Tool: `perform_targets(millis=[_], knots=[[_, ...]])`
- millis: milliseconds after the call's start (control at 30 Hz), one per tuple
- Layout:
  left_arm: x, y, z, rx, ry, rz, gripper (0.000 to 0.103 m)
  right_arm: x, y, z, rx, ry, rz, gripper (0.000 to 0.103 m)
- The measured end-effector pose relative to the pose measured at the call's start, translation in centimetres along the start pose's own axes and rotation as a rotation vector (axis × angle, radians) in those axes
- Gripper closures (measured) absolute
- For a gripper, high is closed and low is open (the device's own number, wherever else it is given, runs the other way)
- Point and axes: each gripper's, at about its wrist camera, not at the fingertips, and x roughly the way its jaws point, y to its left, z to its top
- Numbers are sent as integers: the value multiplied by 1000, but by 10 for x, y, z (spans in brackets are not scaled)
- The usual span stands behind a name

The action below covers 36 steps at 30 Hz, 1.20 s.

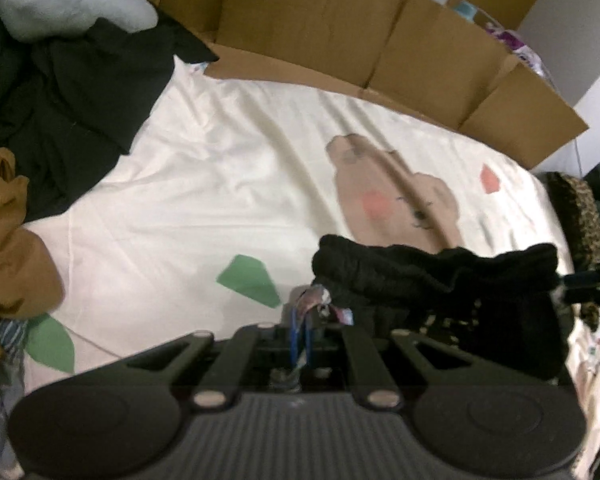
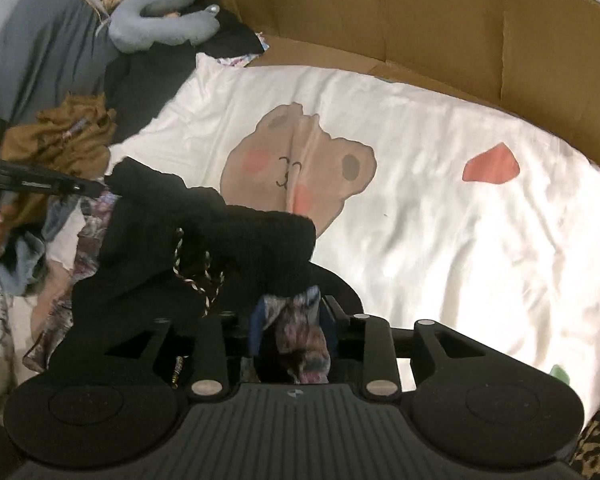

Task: Fold clothes
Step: 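Carry the black trousers over the sheet with both tools holding the waistband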

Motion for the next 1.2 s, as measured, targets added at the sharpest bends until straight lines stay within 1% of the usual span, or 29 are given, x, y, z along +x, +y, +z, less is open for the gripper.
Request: perform_targets(millis=[67,233,367,467,567,633,667,800,900,1000,1200], knots=[[6,6,0,3,-3,0,98,-3,-9,-4,14,-21,3,64],[13,12,-8,15,-29,-6,95,-3,-35,-13,54,-93,-29,64],[11,16,-15,-10,-53,-13,92,13,-56,-19,107,-123,-65,64],[11,15,-18,-13,-55,-10,88,28,-63,-21,135,-137,-65,64],[7,16,-20,-29,-56,3,85,33,-61,-19,159,-149,-38,64],[2,17,-21,-53,-69,2,79,33,-57,-19,170,-160,-15,64],[0,18,-21,-61,-78,1,78,33,-57,-20,178,-162,-6,64],[1,22,-19,-76,-101,-9,70,39,-58,-22,194,-151,-11,64],[11,29,-15,-101,-100,14,70,44,-55,-23,205,-141,-10,64],[15,35,-11,-122,-108,15,70,45,-46,-23,183,-133,-5,64],[13,40,-7,-111,-106,14,70,35,-26,-22,113,-143,22,64]])
